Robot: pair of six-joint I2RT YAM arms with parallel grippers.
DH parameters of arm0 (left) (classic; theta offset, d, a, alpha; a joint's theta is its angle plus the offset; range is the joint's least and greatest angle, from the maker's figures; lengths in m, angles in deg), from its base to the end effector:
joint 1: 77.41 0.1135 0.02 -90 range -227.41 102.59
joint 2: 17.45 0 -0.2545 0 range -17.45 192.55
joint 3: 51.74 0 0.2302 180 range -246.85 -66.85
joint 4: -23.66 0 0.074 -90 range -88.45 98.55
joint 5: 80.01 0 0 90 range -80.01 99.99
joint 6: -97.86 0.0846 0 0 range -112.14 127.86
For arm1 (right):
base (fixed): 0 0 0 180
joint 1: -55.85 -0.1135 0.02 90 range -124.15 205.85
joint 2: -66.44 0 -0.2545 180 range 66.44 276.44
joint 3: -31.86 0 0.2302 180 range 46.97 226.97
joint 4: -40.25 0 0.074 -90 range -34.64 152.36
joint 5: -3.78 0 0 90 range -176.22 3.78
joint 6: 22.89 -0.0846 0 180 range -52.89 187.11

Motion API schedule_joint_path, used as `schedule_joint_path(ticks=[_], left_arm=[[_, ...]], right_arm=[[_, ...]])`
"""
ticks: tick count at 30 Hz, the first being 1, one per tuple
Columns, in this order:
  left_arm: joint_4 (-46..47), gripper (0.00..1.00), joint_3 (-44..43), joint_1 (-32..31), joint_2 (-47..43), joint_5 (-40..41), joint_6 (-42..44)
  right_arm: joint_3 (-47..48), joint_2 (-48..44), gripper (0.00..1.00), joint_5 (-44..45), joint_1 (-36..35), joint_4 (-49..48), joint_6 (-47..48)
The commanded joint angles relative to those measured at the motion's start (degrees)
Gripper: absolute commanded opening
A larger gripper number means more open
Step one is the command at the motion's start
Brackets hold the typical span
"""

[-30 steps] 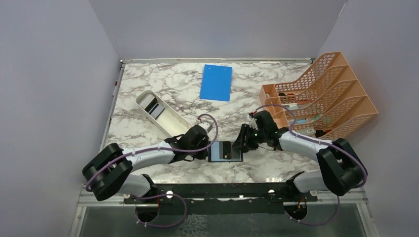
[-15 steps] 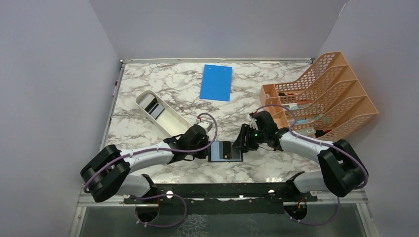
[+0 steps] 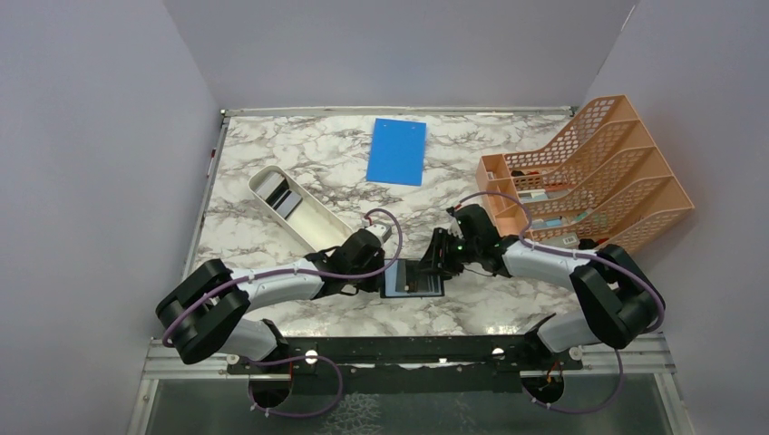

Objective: Put the credit cards into the card holder
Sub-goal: Insert the credit card into the card holder.

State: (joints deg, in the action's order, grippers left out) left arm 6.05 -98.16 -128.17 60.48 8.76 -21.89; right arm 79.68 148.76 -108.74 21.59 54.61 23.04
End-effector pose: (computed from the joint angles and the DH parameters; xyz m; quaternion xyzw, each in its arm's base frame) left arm 0.1674 -0.2078 0.1222 0.1745 0.9206 -0.2333 0.2600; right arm 0.2097 0.1820 0.1207 0.0102 0.9207 0.3594 0.1517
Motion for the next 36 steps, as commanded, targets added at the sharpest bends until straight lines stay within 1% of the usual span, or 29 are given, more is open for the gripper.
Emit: schedule_joint_path(ticks=[1, 7, 13, 18, 24, 29, 36], left_arm=[[2.8, 0.05, 0.4, -0.5, 1.0, -1.2, -0.4], [2.9, 0.05, 0.1, -0.5, 1.1, -1.3, -0.6], [2.6, 0.05, 0.2, -0.5, -0.1, -0.9, -0.6], [2.7, 0.05, 0.3, -0.6, -0.1, -1.0, -0.8], [2.8, 0.04, 0.3, -0.8, 0.2, -1.3, -1.1], [2.8, 0.05, 0.3, -0.8, -0.1, -1.2, -1.1], [2.8, 0.05, 0.4, -0.9, -0.2, -1.3, -1.0]], right_arm=[[1.3, 0.4, 0.46, 1.1, -0.9, 1.7, -0.1], [2.1, -3.1, 0.47, 3.0, -1.4, 5.2, 0.1], [2.3, -5.2, 0.51, 5.3, -3.7, 5.9, -1.3], [2.8, -2.6, 0.51, 5.2, -4.1, 4.7, -1.7], [4.0, 0.2, 0.46, 5.9, -4.4, 4.2, -1.7], [5.3, 1.1, 0.46, 8.0, -4.8, 5.7, -1.5], [6.1, 3.0, 0.46, 7.3, -5.9, 4.2, -2.0]])
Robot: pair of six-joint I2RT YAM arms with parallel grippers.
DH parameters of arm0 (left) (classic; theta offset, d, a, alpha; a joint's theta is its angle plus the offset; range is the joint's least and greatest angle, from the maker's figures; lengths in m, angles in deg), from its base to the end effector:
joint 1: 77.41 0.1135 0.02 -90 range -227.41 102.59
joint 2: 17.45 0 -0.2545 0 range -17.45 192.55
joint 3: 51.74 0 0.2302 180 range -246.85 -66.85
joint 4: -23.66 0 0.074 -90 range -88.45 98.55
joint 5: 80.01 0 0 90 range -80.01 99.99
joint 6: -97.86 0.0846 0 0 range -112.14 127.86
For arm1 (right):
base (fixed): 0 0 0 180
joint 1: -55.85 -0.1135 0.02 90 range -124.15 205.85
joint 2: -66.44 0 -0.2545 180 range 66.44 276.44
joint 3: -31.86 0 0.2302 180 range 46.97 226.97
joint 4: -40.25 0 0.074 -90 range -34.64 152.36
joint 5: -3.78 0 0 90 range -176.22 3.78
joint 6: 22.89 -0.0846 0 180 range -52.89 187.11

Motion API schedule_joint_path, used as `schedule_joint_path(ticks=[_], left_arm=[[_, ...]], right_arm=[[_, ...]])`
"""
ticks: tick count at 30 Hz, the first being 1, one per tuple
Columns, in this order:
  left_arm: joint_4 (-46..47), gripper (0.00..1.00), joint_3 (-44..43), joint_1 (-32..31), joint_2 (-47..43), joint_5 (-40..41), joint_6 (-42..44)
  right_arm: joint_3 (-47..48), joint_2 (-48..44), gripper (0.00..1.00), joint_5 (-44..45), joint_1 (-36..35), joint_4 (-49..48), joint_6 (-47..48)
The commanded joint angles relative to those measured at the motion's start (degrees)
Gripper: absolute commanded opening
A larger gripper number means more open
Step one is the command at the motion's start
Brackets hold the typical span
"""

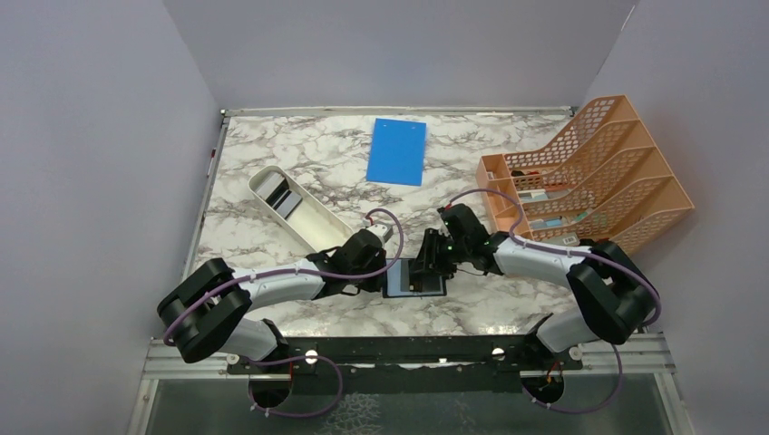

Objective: Put the credit cards into the card holder
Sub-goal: Insert the credit card into the card holder.

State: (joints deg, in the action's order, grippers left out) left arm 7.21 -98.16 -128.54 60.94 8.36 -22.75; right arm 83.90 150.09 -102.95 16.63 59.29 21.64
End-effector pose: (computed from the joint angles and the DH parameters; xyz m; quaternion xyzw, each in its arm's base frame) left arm 0.1671 -0.2112 0.1223 0.1715 0.9189 -0.2423 0.2597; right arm 0.2063 0.1998 0.1259 0.0019 0.9329 0.3256 0.1539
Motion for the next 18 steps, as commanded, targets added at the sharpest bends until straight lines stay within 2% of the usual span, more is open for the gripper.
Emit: schedule_joint_path(ticks=[1, 13, 18], left_arm=[[1.5, 0.05, 0.4, -0.5, -0.6, -0.9, -0.2], [2.1, 0.05, 0.2, -0.8, -0.4, -0.9, -0.5], [2.1, 0.05, 0.0, -1.0, 0.0, -1.0, -0.5]], right_arm=[[2.0, 2.1, 0.46, 1.4, -1.1, -0.7, -0.7], [2.5, 5.0, 0.46, 0.2, -3.2, -6.1, -1.6], [3.2, 3.9, 0.46, 3.7, -3.2, -2.6, -1.3]])
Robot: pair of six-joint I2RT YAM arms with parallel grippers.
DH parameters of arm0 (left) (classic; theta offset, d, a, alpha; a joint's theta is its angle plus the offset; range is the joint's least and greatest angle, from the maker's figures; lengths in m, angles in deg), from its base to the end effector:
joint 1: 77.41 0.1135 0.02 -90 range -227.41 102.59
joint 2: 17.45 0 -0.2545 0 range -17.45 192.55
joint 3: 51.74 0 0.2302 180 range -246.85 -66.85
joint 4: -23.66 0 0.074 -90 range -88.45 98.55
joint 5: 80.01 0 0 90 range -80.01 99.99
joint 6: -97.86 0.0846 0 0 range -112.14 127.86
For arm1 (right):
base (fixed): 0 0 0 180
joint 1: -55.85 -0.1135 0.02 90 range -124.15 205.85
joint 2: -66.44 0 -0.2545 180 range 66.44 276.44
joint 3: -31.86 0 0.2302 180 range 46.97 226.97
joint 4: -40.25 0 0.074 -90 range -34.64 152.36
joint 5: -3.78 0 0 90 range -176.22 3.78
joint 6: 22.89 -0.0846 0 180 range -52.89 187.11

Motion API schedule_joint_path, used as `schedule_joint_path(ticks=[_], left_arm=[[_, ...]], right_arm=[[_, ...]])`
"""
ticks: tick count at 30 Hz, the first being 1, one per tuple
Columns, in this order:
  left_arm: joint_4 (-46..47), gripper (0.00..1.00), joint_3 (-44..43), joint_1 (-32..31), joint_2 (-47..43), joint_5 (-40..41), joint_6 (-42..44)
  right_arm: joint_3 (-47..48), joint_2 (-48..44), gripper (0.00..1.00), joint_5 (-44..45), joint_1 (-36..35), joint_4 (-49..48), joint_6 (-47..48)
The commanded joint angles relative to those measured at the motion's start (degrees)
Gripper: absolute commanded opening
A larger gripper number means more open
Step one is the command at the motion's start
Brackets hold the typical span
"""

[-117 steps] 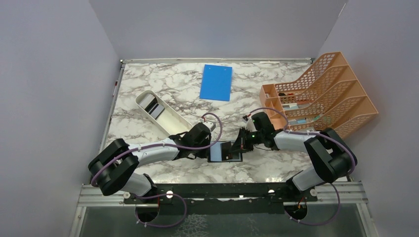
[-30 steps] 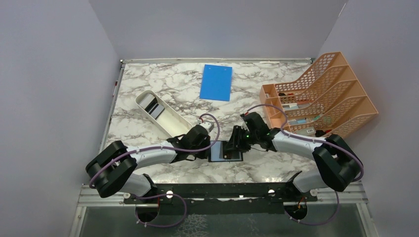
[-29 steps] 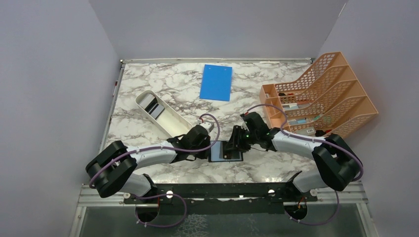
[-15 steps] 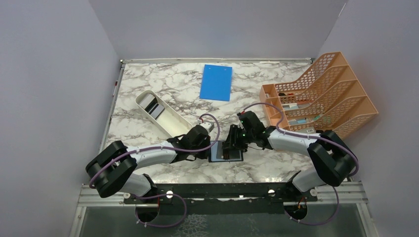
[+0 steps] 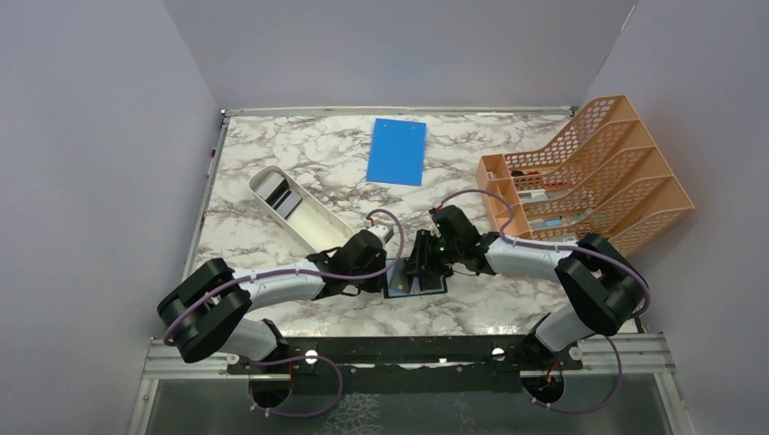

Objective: Put the credit cards into the card holder
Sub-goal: Insert the credit card into the card holder.

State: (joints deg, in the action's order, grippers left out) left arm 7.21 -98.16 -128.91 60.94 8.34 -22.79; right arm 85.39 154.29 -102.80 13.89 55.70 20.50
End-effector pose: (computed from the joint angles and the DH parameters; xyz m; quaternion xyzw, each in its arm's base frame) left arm 0.1657 -0.2123 0.1223 0.1742 0.9184 -0.2433 0.2587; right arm 0.2075 0.2190 0.1196 -0.0118 0.9304 0.3345 0.1491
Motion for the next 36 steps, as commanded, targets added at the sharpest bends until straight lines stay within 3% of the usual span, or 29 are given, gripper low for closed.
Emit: schedule_joint_path(ticks=[1, 20, 36], left_arm=[[2.1, 0.05, 0.0, -0.6, 0.0, -1.0, -0.5], [2.1, 0.05, 0.0, -0.9, -0.1, -0.4, -0.7], [2.2, 0.05, -0.2, -1.2, 0.5, -0.1, -0.8]], right_arm=[[1.7, -0.9, 0.46, 4.8, -0.5, 1.9, -0.3], [4.0, -0.9, 0.50, 12.0, -0.7, 7.4, -1.2], [1.9, -1.0, 0.50, 9.0, -1.0, -2.9, -0.3]])
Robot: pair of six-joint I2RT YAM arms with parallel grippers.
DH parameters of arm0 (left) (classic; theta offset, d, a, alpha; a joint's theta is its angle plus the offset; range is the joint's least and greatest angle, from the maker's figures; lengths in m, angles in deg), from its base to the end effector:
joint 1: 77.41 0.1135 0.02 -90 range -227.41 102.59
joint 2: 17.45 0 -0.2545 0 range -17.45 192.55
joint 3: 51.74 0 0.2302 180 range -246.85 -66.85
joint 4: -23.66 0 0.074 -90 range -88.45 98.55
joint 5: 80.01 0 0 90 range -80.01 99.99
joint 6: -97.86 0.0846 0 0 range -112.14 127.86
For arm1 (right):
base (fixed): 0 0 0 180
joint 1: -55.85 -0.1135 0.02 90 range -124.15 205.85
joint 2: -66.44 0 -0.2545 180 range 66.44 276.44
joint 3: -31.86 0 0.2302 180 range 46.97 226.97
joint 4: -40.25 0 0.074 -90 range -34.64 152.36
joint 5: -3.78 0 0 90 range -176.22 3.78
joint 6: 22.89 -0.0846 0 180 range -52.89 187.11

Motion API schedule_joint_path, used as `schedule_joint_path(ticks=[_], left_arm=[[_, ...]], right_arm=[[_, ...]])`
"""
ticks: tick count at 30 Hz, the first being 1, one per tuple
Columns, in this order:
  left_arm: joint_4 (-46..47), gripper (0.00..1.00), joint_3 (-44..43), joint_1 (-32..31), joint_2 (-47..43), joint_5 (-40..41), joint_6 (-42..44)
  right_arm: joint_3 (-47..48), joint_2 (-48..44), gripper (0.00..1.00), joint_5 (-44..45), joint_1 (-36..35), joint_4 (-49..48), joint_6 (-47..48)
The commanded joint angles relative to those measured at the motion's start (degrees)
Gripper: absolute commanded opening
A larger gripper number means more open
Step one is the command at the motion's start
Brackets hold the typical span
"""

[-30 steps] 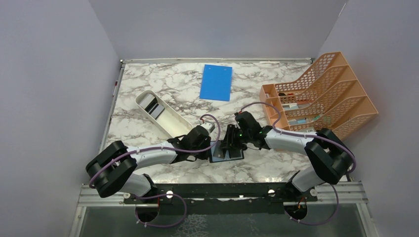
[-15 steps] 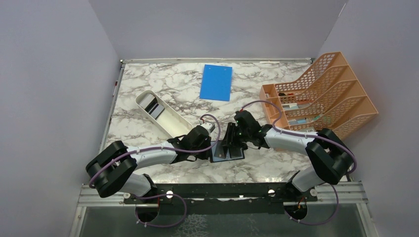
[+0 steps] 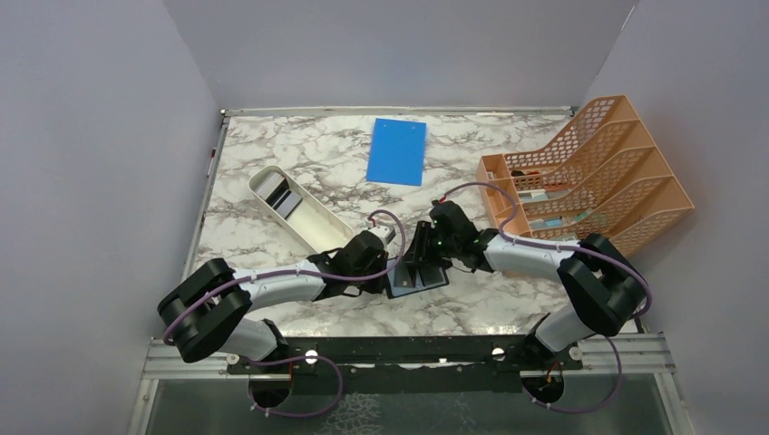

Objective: Put the credit cards into the card holder
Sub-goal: Insert the credit card into the card holder.

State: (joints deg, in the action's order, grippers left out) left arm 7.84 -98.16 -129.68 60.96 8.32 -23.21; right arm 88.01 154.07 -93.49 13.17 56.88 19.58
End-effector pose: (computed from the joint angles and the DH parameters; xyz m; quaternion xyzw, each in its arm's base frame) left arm 0.1636 -0.2155 0.1234 0.1768 0.9160 -0.2494 0.2598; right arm 0.2216 0.2189 0.1300 0.0168 0.9322 0.2945 0.2099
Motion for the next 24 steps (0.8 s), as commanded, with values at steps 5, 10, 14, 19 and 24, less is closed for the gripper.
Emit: schedule_joint_path(ticks=[5, 10, 14, 19, 24], left_arm=[[1.6, 0.05, -0.2, -0.5, 0.2, 0.0, -0.4], [1.6, 0.05, -0.2, -0.5, 0.3, 0.2, -0.4], [1.7, 0.05, 0.0, -0.6, 0.5, 0.1, -0.5], [1.8, 0.05, 0.1, -0.6, 0.2, 0.3, -0.6], [1.8, 0.05, -0.3, -0.6, 0.3, 0.2, -0.4]], right_arm=[[-1.8, -1.5, 0.49, -2.0, -0.3, -6.3, 2.0], [-3.9, -4.9, 0.44, -1.5, -0.3, -7.6, 3.0], [-4.4, -4.5, 0.42, -1.4, -0.3, -8.5, 3.1], [-4.3, -3.3, 0.39, 0.4, -0.3, -5.5, 0.2], [-5.3, -3.3, 0.39, 2.3, -0.3, -3.9, -1.0]])
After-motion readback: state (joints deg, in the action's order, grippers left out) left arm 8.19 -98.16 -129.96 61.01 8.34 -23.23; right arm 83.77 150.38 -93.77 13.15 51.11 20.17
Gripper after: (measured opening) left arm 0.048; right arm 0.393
